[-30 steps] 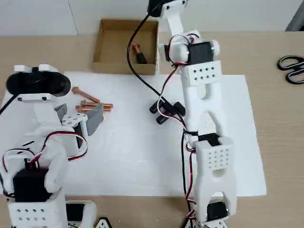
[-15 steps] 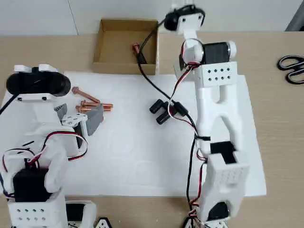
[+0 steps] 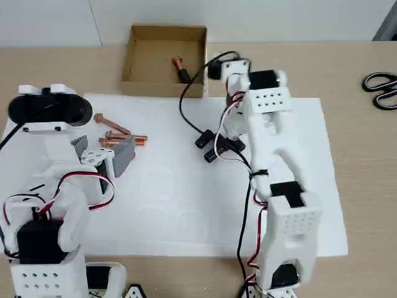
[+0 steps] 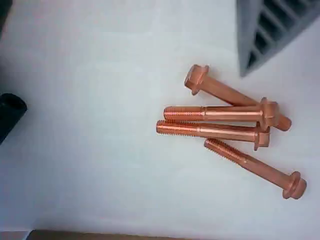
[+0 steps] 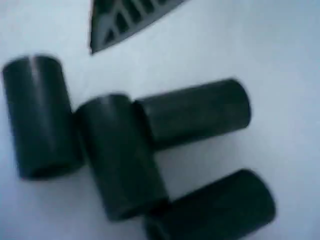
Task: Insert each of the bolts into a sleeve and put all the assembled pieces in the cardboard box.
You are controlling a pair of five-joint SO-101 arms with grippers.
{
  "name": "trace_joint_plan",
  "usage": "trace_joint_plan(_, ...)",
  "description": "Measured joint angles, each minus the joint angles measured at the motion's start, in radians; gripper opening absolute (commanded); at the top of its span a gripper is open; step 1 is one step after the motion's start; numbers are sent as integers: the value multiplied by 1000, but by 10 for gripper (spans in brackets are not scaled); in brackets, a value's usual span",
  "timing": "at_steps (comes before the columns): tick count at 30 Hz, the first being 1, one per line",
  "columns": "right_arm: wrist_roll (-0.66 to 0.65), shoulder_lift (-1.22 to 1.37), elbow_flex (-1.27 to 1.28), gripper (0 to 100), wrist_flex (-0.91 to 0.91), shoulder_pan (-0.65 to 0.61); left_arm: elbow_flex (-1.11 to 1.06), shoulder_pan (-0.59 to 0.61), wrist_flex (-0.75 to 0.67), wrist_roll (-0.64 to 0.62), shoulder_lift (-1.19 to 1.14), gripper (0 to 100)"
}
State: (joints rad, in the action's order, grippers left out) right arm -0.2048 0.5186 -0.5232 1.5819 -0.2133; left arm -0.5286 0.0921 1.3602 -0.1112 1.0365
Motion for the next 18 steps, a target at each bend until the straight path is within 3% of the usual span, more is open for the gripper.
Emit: trace_joint_plan(18, -115, 195, -2, 150, -141, 6, 0, 0, 0, 0, 0, 300)
